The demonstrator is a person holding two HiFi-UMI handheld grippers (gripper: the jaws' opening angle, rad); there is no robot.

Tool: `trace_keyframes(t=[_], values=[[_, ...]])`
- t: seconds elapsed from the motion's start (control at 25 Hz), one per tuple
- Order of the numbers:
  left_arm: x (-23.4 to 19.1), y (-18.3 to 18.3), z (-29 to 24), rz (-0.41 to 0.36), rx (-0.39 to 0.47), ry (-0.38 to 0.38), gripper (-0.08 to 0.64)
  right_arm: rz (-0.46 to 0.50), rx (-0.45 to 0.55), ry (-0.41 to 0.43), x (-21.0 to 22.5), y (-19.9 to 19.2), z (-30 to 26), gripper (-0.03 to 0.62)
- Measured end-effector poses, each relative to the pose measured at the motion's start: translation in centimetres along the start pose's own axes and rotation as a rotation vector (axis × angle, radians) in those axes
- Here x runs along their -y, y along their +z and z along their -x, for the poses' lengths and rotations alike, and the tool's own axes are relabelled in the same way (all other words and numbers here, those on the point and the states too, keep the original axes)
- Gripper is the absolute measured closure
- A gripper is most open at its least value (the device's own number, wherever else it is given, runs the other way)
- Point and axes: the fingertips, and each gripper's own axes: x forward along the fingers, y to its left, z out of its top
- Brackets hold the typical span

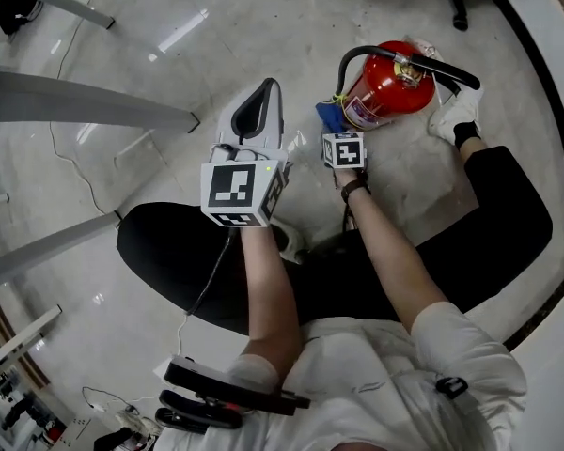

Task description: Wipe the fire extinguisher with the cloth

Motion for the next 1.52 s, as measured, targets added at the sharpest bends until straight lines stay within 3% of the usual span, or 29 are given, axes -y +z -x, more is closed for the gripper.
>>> trace_keyframes(t=[0.12,0.28,0.4,0.52,0.6,0.68,0.76,0.88,0.96,1.12,1.24,1.36,1.44,1.52], values=[[0.6,1.2,0.3,0.018,0.026,-0.005,0.56,0.1,0.26,0.068,-3.3,7.4,9.3,0.525],[1.6,1.5,0.2,0.04,0.056,-0.031,0.56,0.217,0.62,0.088,-6.2,16.7,23.4,0.525],[3.0,2.4,-0.1,0.036,0.072,-0.053,0.56,0.222,0.814,0.029,-5.7,21.9,31.8,0.525],[3.8,3.0,-0.1,0.035,0.08,-0.063,0.56,0.206,0.895,-0.073,-3.9,24.9,35.7,0.522],[4.2,3.0,0.0,0.034,0.08,-0.068,0.56,0.185,0.845,-0.121,-2.5,25.0,34.8,0.522],[4.5,2.9,0.1,0.031,0.075,-0.068,0.56,0.156,0.765,-0.126,-1.7,23.7,32.3,0.523],[4.7,2.8,0.3,0.031,0.073,-0.072,0.56,0.156,0.75,-0.128,-1.7,22.3,30.5,0.523],[4.4,2.6,0.7,0.029,0.077,-0.073,0.56,0.301,0.829,-0.216,-3.5,21.3,29.7,0.523],[3.9,2.2,0.7,0.028,0.074,-0.063,0.56,0.383,0.818,-0.237,-4.9,20.6,28.0,0.523],[3.1,1.3,0.4,0.032,0.067,-0.044,0.56,0.283,0.574,-0.177,-3.0,14.8,18.8,0.528],[2.5,0.7,0.2,0.033,0.051,-0.033,0.56,0.321,0.393,-0.213,-0.7,9.2,12.5,0.528],[1.6,0.0,0.1,0.039,0.029,-0.015,0.56,0.297,0.252,-0.219,0.9,4.4,7.2,0.528],[1.3,-0.6,-0.1,0.038,0.013,-0.008,0.56,0.247,0.169,-0.222,2.0,1.8,4.3,0.528],[1.2,-0.8,-0.3,0.033,0.008,-0.003,0.56,0.133,0.072,-0.236,3.9,-1.0,1.8,0.526]])
